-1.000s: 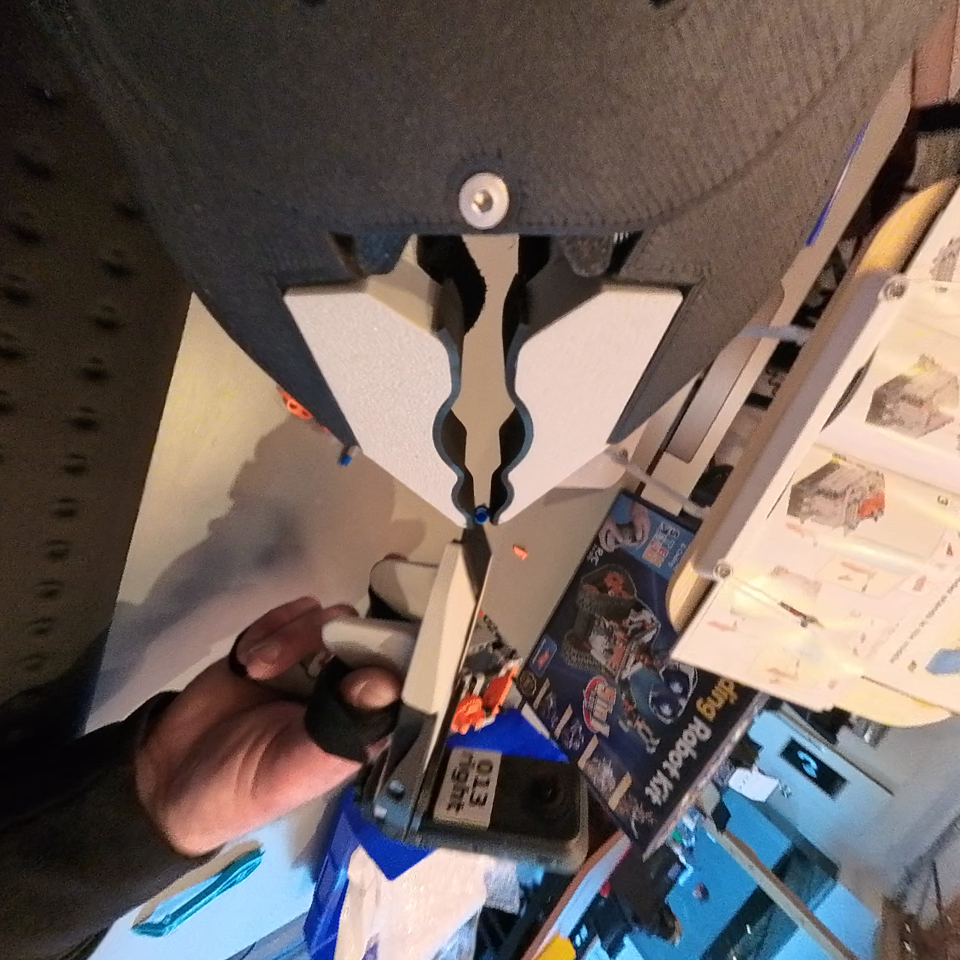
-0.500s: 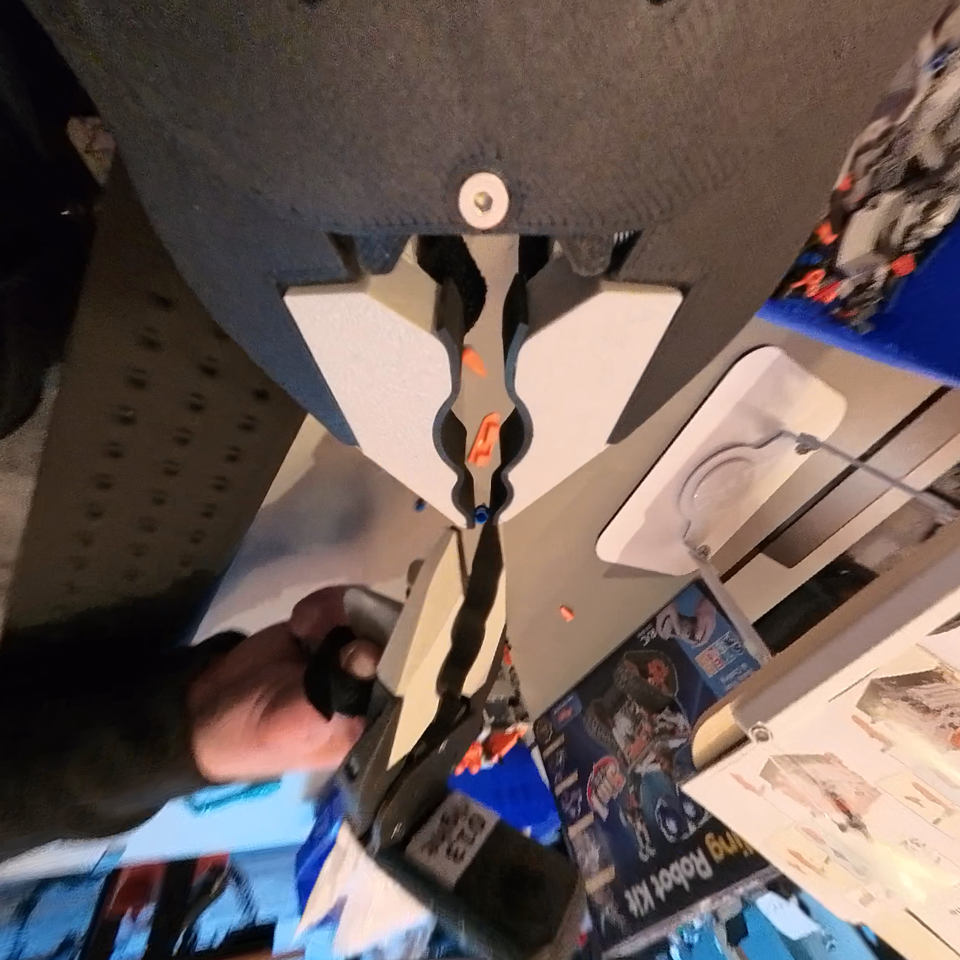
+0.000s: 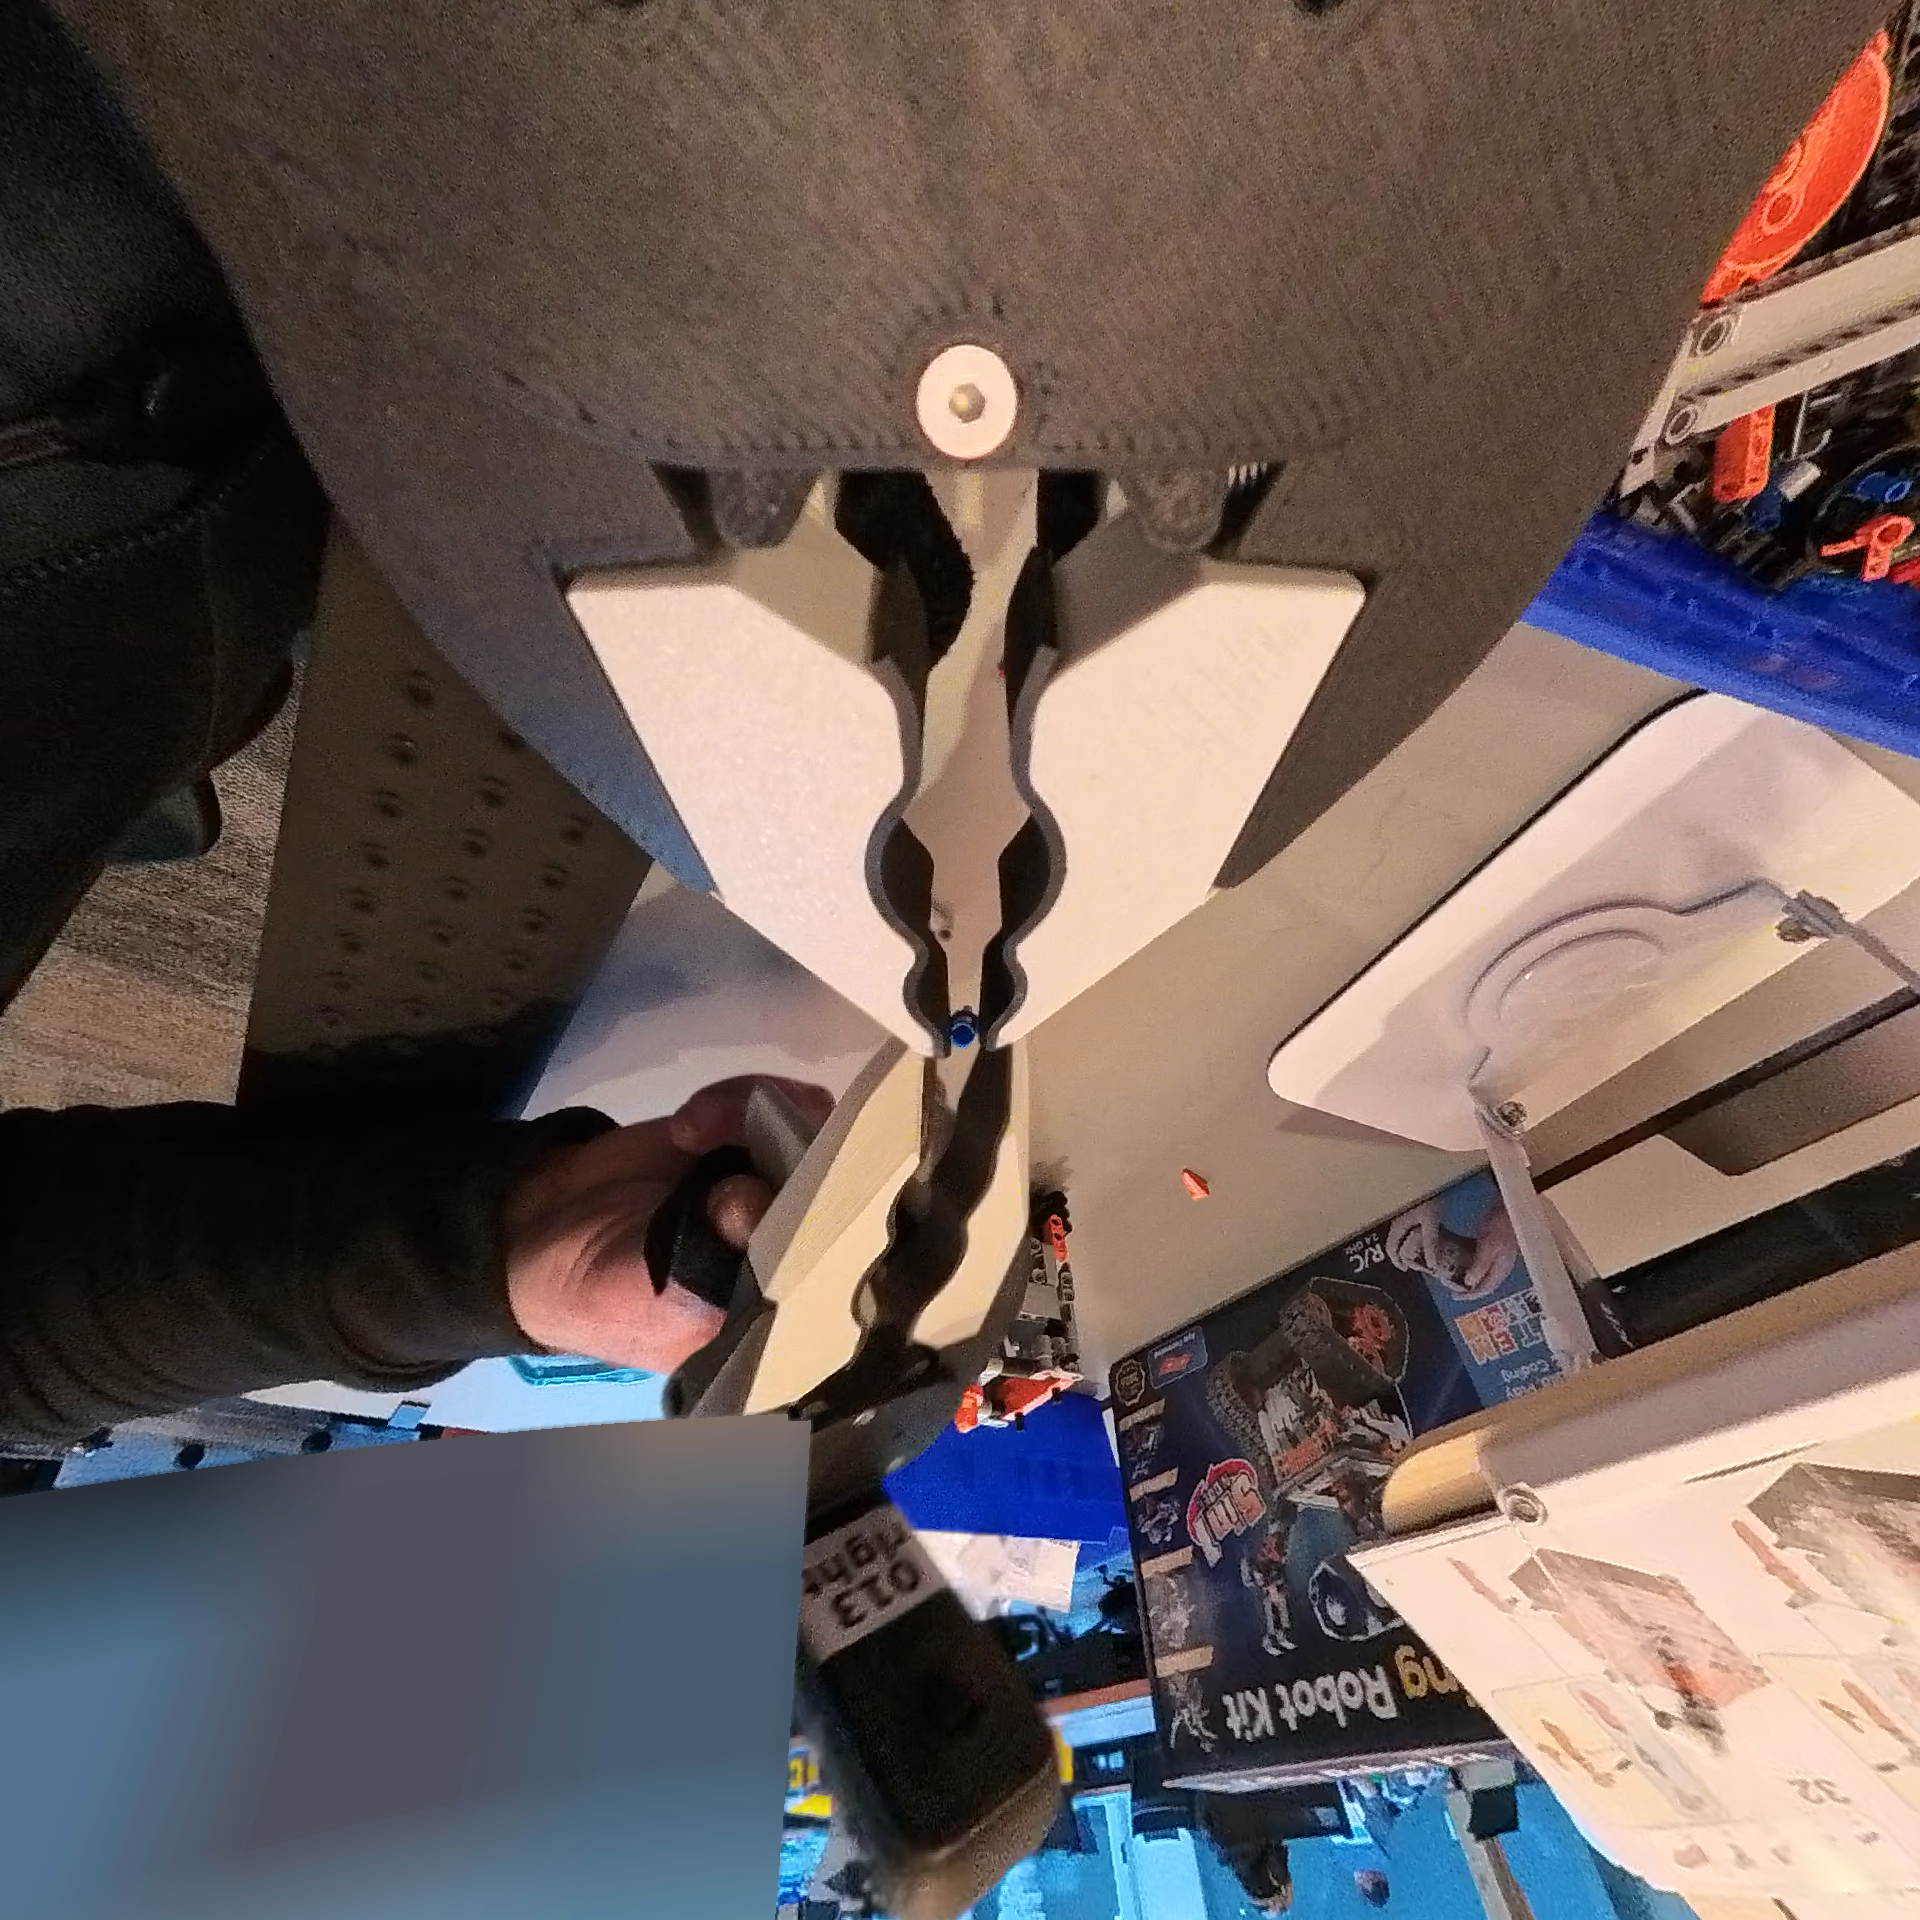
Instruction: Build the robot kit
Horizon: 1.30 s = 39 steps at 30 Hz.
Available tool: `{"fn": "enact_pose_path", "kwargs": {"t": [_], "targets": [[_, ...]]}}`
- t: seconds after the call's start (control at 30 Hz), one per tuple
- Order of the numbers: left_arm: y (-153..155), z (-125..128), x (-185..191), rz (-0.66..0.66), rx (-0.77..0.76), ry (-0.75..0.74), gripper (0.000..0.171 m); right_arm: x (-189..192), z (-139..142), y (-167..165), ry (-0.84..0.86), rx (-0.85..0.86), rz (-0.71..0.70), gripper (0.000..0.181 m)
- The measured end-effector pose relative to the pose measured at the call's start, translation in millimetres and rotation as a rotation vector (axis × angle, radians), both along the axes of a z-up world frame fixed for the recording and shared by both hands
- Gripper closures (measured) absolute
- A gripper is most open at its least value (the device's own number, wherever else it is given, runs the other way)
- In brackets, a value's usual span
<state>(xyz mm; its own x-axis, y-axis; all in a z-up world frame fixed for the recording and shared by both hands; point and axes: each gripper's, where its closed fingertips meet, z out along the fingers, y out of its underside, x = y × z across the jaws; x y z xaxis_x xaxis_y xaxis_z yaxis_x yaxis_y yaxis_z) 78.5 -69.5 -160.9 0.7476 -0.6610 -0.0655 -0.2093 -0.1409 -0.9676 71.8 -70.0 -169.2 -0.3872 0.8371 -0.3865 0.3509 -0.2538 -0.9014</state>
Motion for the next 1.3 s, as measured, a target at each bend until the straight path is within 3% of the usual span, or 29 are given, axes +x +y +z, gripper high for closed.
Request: {"fn": "enact_pose_path", "kwargs": {"t": [0.07,0.27,0.6,0.8,1.07,1.3], "targets": [[1,0,1,-0.003,-0.008,-0.006,0.168,2,0,5,0.004,0.103,-0.036,0.169],[6,1,-5,0.022,-0.027,-0.005,0.168,6,-4,12,-0.022,0.189,-0.086,0.173],[3,-28,-27,0.137,-0.116,0.184,0.168,9,-38,30,-0.170,0.213,-0.126,0.169],[-9,-66,-20,0.108,-0.250,0.313,0.168,0,-52,23,-0.223,0.294,-0.099,0.168],[-8,-129,3,0.030,-0.414,0.636,0.167,6,-58,31,-0.246,0.279,-0.122,0.169],[-4,-129,13,-0.006,-0.403,0.646,0.153,12,-59,33,-0.250,0.249,-0.115,0.168]]}}
